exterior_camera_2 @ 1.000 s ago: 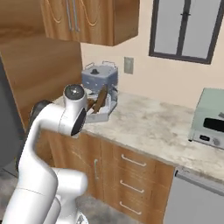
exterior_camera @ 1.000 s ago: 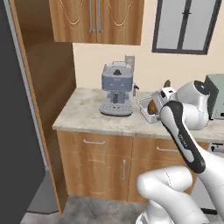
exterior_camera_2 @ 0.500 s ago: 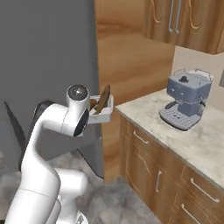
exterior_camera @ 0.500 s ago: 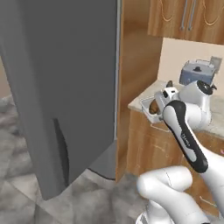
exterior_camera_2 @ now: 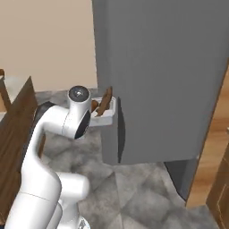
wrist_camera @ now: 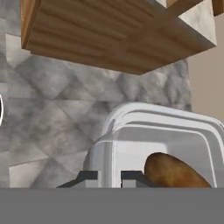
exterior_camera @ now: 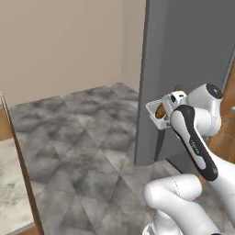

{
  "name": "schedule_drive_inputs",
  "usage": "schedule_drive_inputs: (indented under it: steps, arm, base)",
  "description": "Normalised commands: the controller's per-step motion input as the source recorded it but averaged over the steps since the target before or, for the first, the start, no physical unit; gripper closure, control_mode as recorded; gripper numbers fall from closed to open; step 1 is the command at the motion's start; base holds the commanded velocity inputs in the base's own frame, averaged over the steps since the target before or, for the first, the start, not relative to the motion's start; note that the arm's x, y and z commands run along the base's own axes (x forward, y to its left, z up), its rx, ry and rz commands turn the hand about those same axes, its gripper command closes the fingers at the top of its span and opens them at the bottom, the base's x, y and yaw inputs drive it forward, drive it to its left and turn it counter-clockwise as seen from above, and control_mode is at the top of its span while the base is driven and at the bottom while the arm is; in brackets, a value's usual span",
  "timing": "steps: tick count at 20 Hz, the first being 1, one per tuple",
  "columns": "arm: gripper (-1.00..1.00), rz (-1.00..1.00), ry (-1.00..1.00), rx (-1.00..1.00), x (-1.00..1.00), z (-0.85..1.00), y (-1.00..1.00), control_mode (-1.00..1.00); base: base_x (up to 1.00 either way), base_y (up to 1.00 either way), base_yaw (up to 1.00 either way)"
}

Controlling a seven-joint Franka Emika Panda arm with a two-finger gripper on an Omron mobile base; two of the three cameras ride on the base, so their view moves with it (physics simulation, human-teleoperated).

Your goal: Place the tupperware on the top shelf of the fridge. Make space for the tupperware among the existing items by rearranging them on the shelves if needed. Close the fridge door when finished.

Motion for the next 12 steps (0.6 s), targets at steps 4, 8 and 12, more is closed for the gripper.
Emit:
schedule_drive_inputs:
  steps: [4,8,12]
  arm:
    - [1.0,0.0,0.0,0.0,0.0,0.0,0.0,1.0]
    - [1.0,0.0,0.0,0.0,0.0,0.0,0.0,1.0]
    - [1.0,0.0,0.0,0.0,0.0,0.0,0.0,1.0]
  base:
    - [0.02,1.0,0.62]
    - [0.5,0.89,0.42]
    - [0.9,0.12,0.06]
